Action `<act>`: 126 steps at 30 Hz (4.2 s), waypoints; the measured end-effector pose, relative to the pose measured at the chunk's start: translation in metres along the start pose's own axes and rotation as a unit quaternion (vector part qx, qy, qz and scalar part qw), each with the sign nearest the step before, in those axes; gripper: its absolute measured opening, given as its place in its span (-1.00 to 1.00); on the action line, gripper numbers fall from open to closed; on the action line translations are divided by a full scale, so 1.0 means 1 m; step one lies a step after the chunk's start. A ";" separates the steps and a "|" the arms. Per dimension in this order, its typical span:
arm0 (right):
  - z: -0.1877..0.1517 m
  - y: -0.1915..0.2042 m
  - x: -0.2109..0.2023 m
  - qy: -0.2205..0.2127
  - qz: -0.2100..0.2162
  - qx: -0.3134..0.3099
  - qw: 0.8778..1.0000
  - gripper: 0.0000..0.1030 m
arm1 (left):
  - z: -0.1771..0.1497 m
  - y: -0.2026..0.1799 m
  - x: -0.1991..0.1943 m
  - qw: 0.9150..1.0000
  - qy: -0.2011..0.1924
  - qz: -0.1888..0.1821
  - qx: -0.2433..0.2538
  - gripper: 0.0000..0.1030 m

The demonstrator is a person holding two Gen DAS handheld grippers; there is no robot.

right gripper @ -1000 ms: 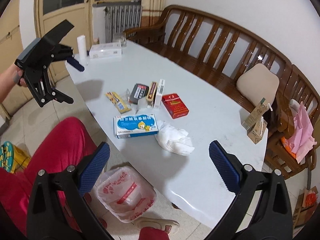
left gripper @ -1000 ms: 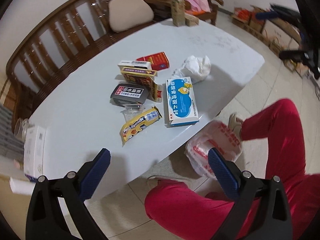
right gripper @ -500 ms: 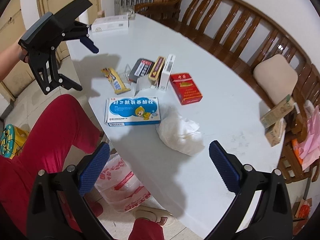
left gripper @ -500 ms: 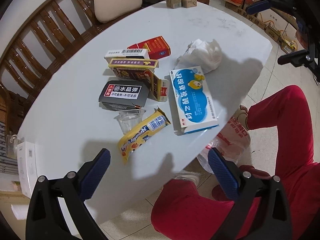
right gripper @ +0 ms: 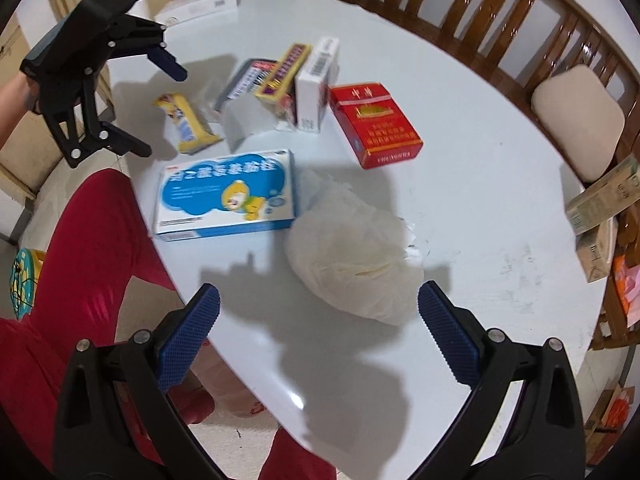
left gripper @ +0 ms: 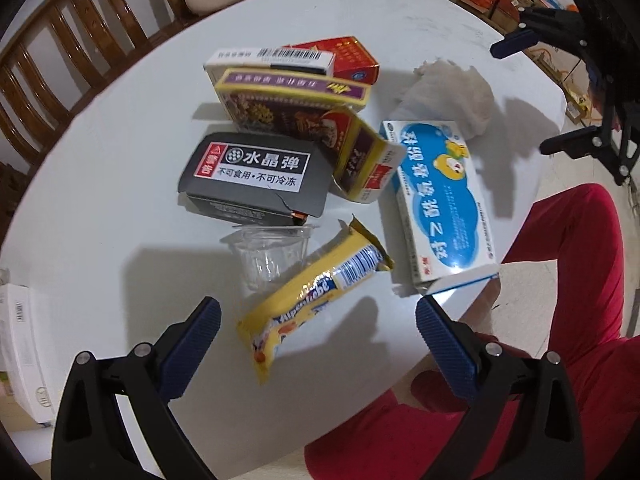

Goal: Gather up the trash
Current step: 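Move the left tool to the yellow wrapper while the right tool approaches the white tissue, then grasp the yellow wrapper with the left tool while the right tool grasps the tissue, then carry the wrapper and tissue in both tools down to the plastic bag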

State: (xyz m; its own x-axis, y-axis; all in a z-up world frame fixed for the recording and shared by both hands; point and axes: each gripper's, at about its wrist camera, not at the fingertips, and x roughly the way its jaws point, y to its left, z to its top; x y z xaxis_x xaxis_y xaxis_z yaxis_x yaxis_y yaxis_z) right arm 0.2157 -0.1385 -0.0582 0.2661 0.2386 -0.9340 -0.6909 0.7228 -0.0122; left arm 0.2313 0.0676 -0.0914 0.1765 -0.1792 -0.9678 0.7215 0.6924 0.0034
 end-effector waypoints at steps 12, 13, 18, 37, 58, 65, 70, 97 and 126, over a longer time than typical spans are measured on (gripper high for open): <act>0.003 -0.020 0.024 0.004 -0.006 0.036 0.999 0.78 | -0.001 0.009 0.013 1.000 -0.009 -0.028 -0.010 0.84; 0.003 -0.022 0.025 0.004 -0.007 0.038 0.999 0.76 | -0.001 0.010 0.014 1.000 -0.008 -0.029 -0.010 0.77; 0.001 -0.024 0.035 0.016 -0.011 0.044 0.999 0.45 | -0.004 0.007 0.019 1.000 0.002 -0.023 -0.012 0.43; -0.004 -0.012 0.034 0.027 -0.014 0.078 0.997 -0.27 | -0.014 -0.016 0.012 0.997 0.024 0.009 -0.069 -0.47; -0.022 0.004 0.013 0.025 -0.053 0.136 0.989 -0.49 | -0.039 -0.025 0.000 0.987 0.022 0.005 -0.162 -0.79; -0.024 0.000 -0.008 0.007 -0.069 0.152 0.986 -0.49 | -0.039 -0.027 -0.019 0.986 -0.002 0.019 -0.164 -0.79; -0.023 -0.002 -0.033 -0.016 -0.081 0.162 0.983 -0.50 | -0.039 -0.035 -0.041 0.986 -0.021 0.032 -0.165 -0.79; -0.063 0.107 -0.183 -0.135 -0.131 0.105 0.977 -0.49 | -0.044 -0.139 -0.149 0.987 -0.112 0.060 -0.098 -0.79; -0.125 0.174 -0.142 -0.112 -0.126 0.094 0.981 -0.50 | -0.075 -0.209 -0.073 0.993 -0.078 0.010 -0.092 -0.79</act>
State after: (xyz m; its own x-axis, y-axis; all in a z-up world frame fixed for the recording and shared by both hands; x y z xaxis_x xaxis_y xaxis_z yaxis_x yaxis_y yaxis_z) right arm -0.0264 -0.1280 0.0278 0.5674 0.1585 -0.8080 -0.4546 0.8785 -0.1468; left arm 0.0178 -0.0114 -0.0402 0.3009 -0.2599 -0.9176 0.5847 0.8104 -0.0378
